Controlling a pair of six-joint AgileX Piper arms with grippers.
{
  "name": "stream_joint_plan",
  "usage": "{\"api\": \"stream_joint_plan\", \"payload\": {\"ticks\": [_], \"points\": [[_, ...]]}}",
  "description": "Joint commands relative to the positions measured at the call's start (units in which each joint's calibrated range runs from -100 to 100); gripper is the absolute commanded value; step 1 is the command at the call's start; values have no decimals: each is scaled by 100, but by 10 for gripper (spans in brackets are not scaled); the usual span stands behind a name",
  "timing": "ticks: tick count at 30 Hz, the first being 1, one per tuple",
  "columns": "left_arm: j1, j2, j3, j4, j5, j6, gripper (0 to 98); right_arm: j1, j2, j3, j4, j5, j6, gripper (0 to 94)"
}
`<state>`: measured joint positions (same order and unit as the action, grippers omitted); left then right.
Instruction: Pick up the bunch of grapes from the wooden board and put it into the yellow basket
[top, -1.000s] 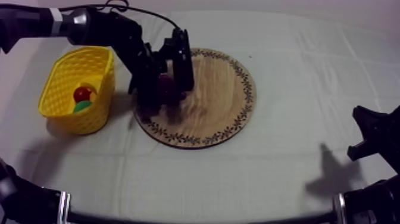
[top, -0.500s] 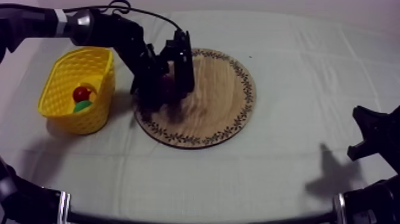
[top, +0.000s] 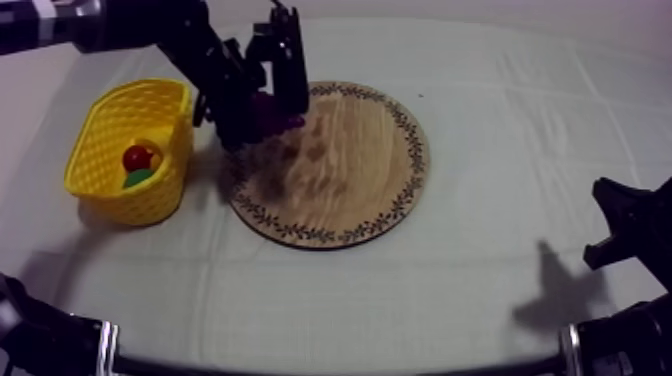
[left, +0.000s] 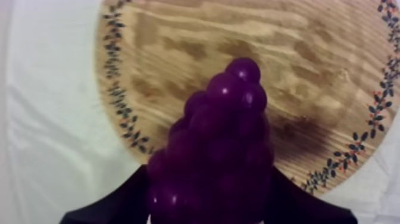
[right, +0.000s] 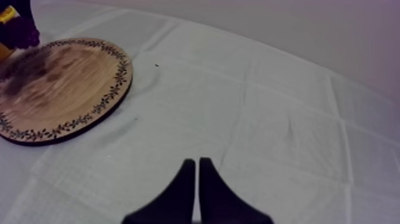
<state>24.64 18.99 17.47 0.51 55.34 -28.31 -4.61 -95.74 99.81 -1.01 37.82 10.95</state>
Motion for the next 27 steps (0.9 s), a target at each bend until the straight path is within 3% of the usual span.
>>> {"api": "stream_joint_plan", "payload": {"ticks": [1, 10, 18, 27], "points": [[-33, -499, -9, 19, 277, 32, 380, 2, -1, -3, 1, 0, 1, 4], [-170, -1948, -68, 10, 1528, 507, 407, 2, -1, -3, 1, 0, 0, 4], [-304, -2473, -711, -87, 2129, 1583, 405, 2, -1, -3, 1, 0, 1, 4], [-715, -2448, -1208, -671, 2097, 2649, 415, 2, -1, -3, 1, 0, 2, 4]]}}
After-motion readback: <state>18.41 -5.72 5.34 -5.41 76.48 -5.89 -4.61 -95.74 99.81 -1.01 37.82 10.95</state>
